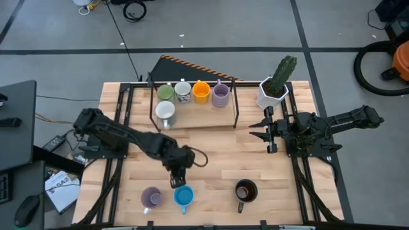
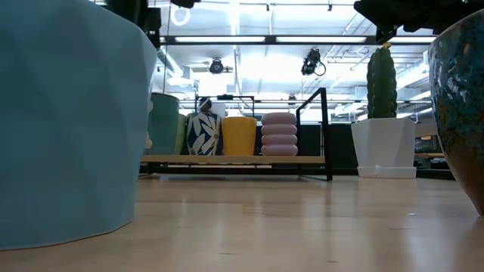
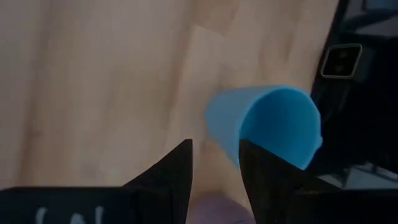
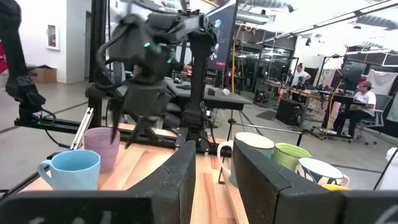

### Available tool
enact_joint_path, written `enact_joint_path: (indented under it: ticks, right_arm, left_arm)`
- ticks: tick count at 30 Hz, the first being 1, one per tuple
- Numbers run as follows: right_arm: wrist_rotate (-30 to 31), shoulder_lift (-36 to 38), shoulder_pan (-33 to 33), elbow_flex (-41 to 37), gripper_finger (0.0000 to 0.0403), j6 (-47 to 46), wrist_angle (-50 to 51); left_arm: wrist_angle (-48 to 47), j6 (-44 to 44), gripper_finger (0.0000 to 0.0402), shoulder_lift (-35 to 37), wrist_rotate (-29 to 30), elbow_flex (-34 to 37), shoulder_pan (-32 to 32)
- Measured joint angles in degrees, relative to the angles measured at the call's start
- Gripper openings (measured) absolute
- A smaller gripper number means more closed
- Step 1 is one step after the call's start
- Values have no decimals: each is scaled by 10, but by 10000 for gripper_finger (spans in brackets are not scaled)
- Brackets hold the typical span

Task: Place coffee mugs
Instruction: Put the blue mug on the shelf

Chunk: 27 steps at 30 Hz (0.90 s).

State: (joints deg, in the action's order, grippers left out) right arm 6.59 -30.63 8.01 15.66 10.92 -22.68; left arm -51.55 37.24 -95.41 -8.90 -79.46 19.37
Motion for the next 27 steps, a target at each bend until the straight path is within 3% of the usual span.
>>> enact_joint_path:
  ticks: [5, 10, 27]
  right_arm:
    - [0, -1, 0, 0, 114, 4, -5]
    - [9, -1, 0, 0, 114, 9, -4]
    - [13, -1, 0, 0, 114, 8, -4]
  left_arm:
    - [4, 42, 137, -34, -27, 0, 22]
    - [7, 85, 137, -42, -16, -2, 31]
    - [42, 82, 137, -62, 34, -2, 73]
